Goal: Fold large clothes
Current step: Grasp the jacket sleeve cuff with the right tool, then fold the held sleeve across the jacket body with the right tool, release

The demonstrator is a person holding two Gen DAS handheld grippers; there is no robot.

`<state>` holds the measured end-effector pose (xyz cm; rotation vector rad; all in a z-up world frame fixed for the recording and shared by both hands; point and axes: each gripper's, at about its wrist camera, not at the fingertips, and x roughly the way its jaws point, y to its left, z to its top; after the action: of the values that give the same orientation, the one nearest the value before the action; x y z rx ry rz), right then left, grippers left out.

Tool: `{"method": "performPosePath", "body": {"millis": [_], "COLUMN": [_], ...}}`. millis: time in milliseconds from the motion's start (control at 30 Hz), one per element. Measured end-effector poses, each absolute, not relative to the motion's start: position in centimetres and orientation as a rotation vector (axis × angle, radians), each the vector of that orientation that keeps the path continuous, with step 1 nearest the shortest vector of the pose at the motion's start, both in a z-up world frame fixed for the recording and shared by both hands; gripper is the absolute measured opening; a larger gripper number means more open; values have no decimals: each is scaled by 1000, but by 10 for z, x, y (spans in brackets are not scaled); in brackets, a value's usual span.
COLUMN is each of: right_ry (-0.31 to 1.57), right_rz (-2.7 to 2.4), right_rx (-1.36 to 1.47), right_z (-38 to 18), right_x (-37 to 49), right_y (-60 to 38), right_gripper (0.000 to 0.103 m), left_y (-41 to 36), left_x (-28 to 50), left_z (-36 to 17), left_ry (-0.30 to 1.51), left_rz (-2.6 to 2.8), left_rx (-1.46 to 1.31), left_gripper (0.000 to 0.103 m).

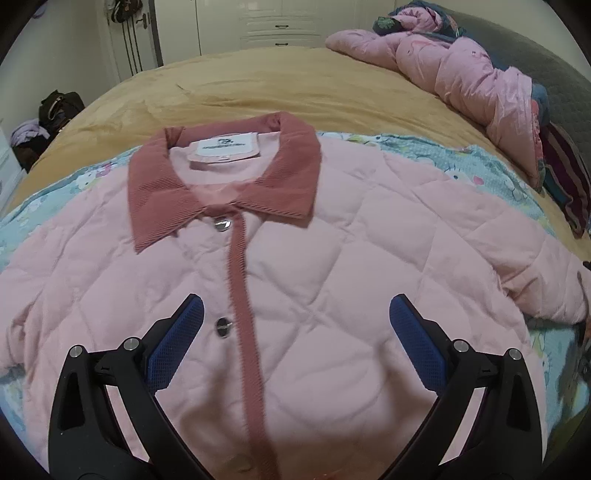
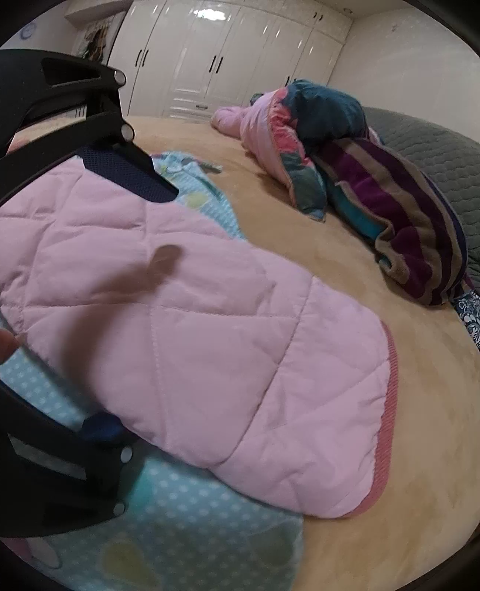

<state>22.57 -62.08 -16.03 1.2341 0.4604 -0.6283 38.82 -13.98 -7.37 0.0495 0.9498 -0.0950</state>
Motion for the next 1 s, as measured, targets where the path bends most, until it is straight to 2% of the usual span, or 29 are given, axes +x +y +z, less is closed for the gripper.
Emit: {"method": "performPosePath", "body": {"millis": [33, 67, 167, 533, 800, 1000], "right_ry": [455, 447, 415, 380, 373, 388], "right_rz": [-604, -571, -527, -275, -119, -29], "right_rx": [1242, 1241, 1157, 832, 540, 294], "right_z": [-159, -156, -132, -16, 63, 93], "right_x": [228, 229, 231, 269, 301, 319], "right_y": [-623, -625, -619, -541, -441, -347], "right_gripper": [42, 31, 23, 19, 19, 19], "left_y": [-138, -135, -121, -74, -32, 2], "left_x": [387, 385, 382, 367, 352, 344], "left_z": [-72, -68, -57, -20, 4, 17], "left_ry": [950, 948, 942, 900, 866, 846], "left_rz": [-92, -87, -86, -59, -90, -85], "left_rx": [62, 75, 68, 4, -115, -174], "left_gripper": [94, 94, 94, 94, 94, 94]}}
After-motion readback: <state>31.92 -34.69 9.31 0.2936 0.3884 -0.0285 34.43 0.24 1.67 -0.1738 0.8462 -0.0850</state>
